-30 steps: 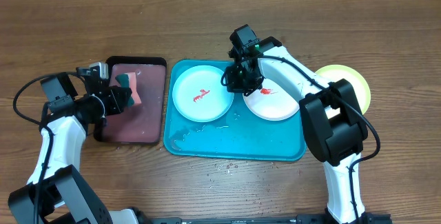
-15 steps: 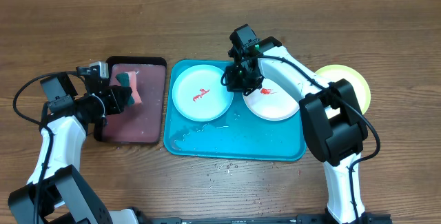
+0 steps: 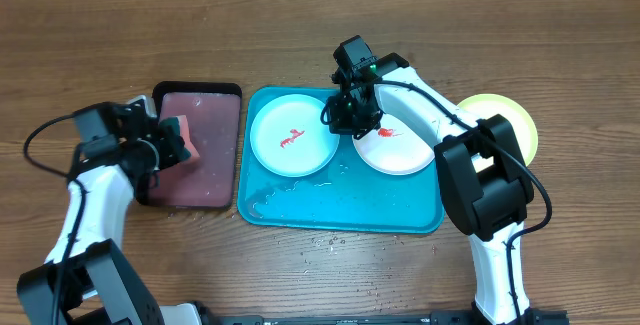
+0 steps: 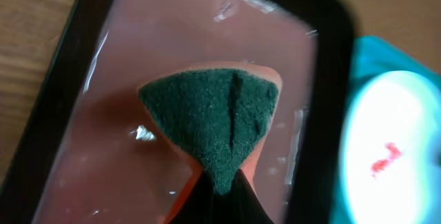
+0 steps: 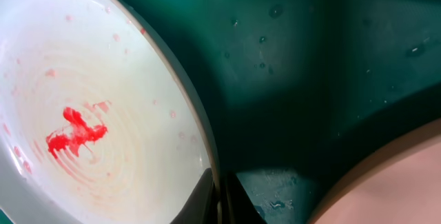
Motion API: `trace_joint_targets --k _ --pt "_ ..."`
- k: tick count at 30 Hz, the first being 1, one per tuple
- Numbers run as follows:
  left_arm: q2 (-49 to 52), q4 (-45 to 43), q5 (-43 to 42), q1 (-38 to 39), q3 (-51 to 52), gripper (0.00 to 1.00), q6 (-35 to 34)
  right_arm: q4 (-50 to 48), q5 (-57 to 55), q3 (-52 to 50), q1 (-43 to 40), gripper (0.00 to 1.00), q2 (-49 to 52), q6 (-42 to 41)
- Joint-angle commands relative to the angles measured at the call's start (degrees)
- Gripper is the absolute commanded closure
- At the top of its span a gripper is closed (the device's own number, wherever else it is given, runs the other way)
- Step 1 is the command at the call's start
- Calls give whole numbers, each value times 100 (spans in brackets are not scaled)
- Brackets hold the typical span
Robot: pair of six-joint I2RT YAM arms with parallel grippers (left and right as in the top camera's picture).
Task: Clean dirty plates on tray and stack at the side
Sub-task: 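Bring the sponge in the left gripper to the left white plate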
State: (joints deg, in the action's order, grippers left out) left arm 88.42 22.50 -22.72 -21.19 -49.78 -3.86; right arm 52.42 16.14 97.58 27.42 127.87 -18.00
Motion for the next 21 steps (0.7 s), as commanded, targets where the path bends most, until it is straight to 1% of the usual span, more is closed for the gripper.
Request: trace_joint_targets --k 1,3,6,9,12,16,21 --pt "20 17 1434 610 50 96 -452 46 50 74 28 96 -68 -31" --pt "20 20 1613 940 15 96 -448 85 52 74 28 96 -68 -55" --pt "20 173 1598 1325 -192 96 -431 129 52 74 28 96 -68 -162" --pt "20 564 1491 1679 -632 96 -291 144 70 74 33 96 -68 -160" --pt "20 782 1172 2094 -1043 96 -79 155 70 74 39 96 -68 -157" --pt "35 531 955 2677 -1169 96 -118 149 70 74 48 96 -68 -162" --pt "343 70 962 3285 -1167 96 -699 149 68 74 92 96 -68 -160"
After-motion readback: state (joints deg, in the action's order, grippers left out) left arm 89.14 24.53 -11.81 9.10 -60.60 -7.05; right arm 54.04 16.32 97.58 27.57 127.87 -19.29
